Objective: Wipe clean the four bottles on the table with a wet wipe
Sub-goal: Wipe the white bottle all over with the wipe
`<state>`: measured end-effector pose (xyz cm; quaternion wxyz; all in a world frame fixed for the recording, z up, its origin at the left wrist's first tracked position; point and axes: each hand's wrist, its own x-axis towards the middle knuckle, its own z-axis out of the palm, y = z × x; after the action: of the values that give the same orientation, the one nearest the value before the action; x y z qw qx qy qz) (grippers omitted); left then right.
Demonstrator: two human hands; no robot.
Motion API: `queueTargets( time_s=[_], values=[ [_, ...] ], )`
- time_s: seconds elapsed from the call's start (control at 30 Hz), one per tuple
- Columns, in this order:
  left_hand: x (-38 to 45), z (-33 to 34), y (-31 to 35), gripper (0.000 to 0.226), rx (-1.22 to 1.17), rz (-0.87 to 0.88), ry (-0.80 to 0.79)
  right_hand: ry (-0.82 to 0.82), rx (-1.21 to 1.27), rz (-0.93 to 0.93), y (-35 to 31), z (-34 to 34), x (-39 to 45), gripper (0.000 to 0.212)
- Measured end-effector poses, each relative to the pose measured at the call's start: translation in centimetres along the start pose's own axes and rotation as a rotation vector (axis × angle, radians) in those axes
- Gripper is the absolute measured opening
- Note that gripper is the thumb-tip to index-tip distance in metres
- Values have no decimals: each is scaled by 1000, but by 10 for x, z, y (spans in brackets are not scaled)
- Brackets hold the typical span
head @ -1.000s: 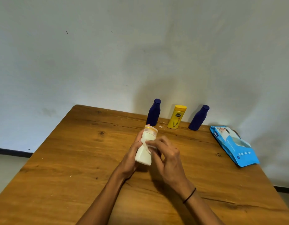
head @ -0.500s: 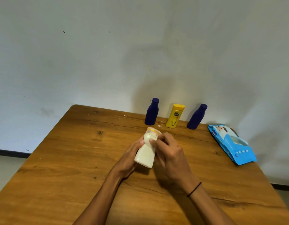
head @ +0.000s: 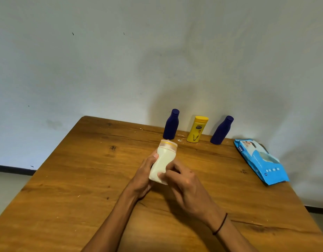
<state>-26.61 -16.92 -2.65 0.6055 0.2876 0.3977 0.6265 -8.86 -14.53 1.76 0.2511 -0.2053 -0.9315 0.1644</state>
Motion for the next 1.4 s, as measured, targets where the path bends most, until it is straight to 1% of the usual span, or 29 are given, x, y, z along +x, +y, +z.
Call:
queueTargets(
  time_s=[0.07,0.13,0.2,0.27,0.37,0.43,0.47,0.5,0.57,0.67,0.73,0.8,0.9,1.0,1.1,1.13,1.2,1.27,1.33,1.4],
  values=[
    [0,2,-1,50,10,13,5,-41,-42,-44,4,-4,-5,19],
    [0,2,-1,50,-17,10,-1,-59,-62,-45,10,-10,-7,22],
    [-1,2,2,52,-33,-1,-4,-44,-87,-19,15,-13,-4,25],
    [-1,1,0,52,-20,-13,-28,20,-123,24,19,-15,2,26],
    [-1,4,-2,54,-1,-27,-82,179,-84,127,19,-15,20,25],
    [0,2,-1,54,-14,-24,-72,241,-68,172,17,-10,32,26],
    [0,1,-1,51,-22,-22,-51,246,-76,176,15,-7,36,27],
    [0,1,-2,50,-37,-24,-20,230,-84,168,12,-5,38,29],
    [1,-1,-4,54,-76,-30,39,146,-94,115,3,-1,38,29],
    [5,-6,-5,57,-117,-22,81,1,-153,-51,-8,6,29,25],
    [6,-8,-1,65,-83,-27,109,-53,-172,-149,-11,6,22,21],
    [5,-7,0,68,-51,-20,117,-85,-181,-199,-8,4,15,19],
    [3,-5,-1,67,-39,7,74,-72,-162,-163,4,-2,9,22],
    [3,-4,-3,61,-23,-2,12,31,-149,-38,12,-8,14,30],
    [2,-1,-6,47,34,-5,-45,162,-158,76,13,-9,31,35],
    [1,0,-7,45,37,-10,-42,197,-154,106,13,-9,37,37],
    [2,-2,-7,53,7,-24,23,230,-138,135,10,-5,46,38],
    [4,-5,-8,58,-32,-34,65,205,-151,97,6,1,46,35],
    [4,-4,-7,49,-90,-29,78,130,-182,10,-2,8,38,37],
    [4,-5,-6,47,-114,-31,73,37,-187,-90,-8,12,25,36]
  ],
)
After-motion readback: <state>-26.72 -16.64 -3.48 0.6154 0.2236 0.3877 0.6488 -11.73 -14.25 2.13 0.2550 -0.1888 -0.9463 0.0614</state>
